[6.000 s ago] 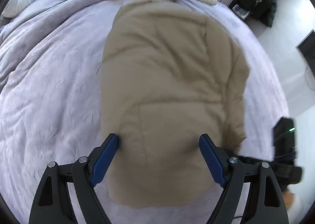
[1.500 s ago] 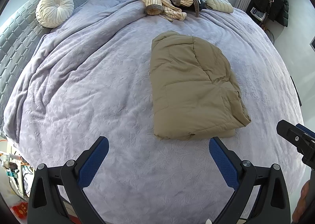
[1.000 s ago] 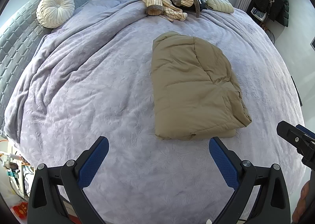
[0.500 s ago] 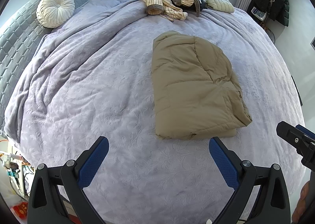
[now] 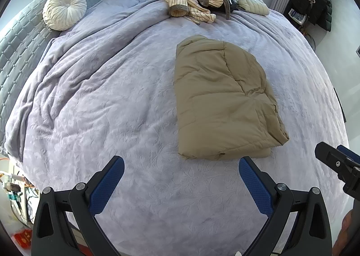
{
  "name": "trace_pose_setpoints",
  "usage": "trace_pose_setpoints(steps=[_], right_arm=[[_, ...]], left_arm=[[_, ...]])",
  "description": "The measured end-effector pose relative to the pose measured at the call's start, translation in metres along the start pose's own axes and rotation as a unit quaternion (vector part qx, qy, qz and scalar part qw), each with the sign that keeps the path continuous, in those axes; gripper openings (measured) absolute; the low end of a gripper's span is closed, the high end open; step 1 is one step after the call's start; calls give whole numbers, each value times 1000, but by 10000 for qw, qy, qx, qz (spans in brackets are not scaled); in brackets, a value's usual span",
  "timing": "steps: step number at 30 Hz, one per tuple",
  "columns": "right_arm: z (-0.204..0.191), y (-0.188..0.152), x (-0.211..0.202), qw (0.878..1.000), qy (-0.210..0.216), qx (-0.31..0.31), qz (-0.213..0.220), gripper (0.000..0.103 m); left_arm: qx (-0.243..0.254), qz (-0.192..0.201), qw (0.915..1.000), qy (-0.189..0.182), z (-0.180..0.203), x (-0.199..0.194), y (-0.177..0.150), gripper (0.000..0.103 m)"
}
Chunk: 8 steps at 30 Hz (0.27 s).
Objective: Fold large clothes
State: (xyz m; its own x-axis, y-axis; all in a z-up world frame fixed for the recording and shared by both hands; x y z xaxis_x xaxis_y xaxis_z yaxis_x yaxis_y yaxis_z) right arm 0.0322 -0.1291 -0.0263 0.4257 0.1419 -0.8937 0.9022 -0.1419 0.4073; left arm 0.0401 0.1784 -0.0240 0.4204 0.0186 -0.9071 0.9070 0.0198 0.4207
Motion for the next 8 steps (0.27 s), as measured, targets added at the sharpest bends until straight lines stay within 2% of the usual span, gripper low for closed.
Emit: trace_pose_setpoints(steps=[8], right_arm=[[1,-1,1,10000,0,4,-2,103]], left_arm=[[95,28,9999,-25,4,4,3,102]])
Point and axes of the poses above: each gripper's, at about its wrist camera, not at the fingertips, and x roughly the way its jaws point, z to its right, y to its top, the point moved 3 cm from there along x, roughly the way its jaws point, and after that the axes turned 5 degrees about x, right-handed, at the moved point
